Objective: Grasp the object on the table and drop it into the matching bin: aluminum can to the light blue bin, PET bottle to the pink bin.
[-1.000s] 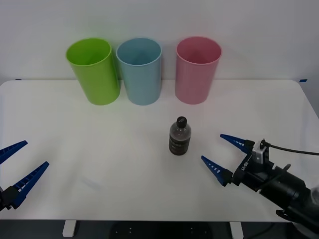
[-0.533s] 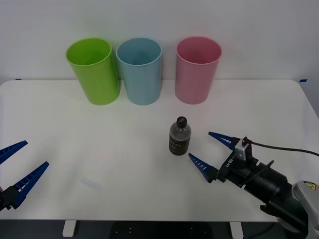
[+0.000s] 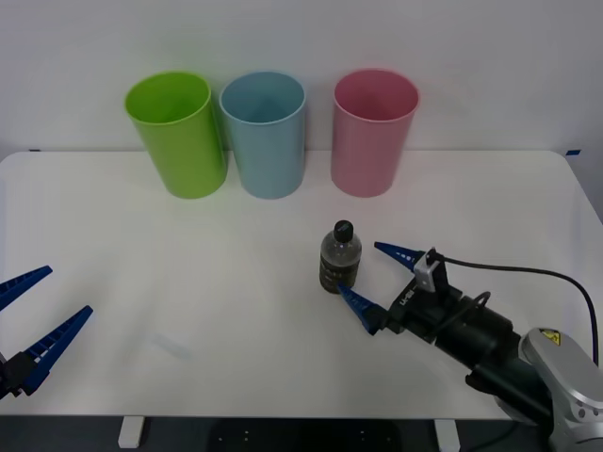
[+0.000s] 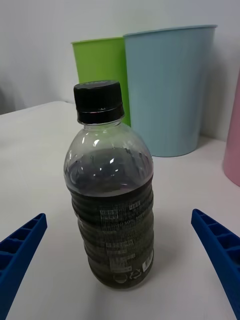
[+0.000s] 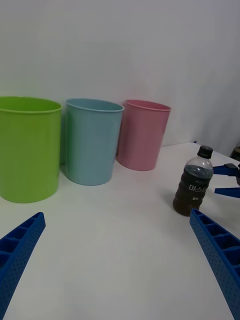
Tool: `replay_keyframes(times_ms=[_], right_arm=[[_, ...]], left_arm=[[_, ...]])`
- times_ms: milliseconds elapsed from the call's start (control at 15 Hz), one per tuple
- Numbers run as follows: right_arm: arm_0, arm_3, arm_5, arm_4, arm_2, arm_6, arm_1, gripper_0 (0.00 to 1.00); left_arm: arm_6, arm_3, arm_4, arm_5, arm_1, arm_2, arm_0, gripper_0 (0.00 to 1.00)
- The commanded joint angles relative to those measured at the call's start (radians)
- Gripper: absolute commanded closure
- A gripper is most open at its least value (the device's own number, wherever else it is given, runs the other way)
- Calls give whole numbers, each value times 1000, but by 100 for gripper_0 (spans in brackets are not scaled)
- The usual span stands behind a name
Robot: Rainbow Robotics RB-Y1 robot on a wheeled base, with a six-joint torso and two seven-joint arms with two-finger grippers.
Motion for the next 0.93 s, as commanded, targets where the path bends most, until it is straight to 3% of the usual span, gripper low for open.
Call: replay_keyframes(times_ms=[67,600,933], right_arm=[[-20,1,51,0,24,-3,0,0],[-76,-1,240,0,132,-12,0,0],[-86,-1,283,0,159,-15,8,0]], left_arm=[[0,0,0,0,0,0,0,0],[0,0,0,0,0,0,0,0],[0,0,0,0,0,0,0,0]])
